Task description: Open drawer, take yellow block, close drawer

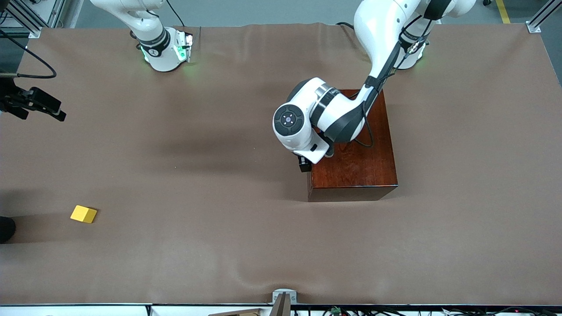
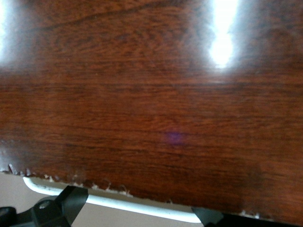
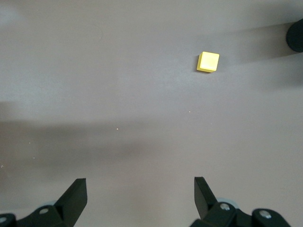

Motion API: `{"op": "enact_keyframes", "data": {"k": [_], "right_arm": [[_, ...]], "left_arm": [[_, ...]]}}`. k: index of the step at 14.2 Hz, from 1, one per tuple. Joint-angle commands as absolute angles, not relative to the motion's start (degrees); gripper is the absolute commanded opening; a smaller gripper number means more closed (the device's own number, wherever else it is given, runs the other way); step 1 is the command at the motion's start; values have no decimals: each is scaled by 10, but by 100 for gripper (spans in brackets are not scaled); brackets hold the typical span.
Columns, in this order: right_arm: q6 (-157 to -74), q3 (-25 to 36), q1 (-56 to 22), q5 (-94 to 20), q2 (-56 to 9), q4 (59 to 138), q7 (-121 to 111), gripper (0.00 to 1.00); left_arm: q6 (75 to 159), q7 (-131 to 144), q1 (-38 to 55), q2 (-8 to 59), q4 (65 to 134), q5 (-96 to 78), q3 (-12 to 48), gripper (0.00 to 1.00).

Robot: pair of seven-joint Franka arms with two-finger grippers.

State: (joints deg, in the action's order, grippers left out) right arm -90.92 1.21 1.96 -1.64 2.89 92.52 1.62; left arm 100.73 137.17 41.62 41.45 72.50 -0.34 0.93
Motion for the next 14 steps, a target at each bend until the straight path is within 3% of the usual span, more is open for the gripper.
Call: {"op": "enact_keyframes", "data": {"k": [1,10,14], "right_arm": [[-907,11,21,-18,28,919,12,100],[-907,11,21,-18,28,919,12,100],[-907,11,21,-18,28,918,12,100]], "left_arm": [[1005,1361,415,388,745,24,-8,100],[1025,1298,426,329,734,23,-8,100],[1025,1203,384,312,737,18,-9,100]]}}
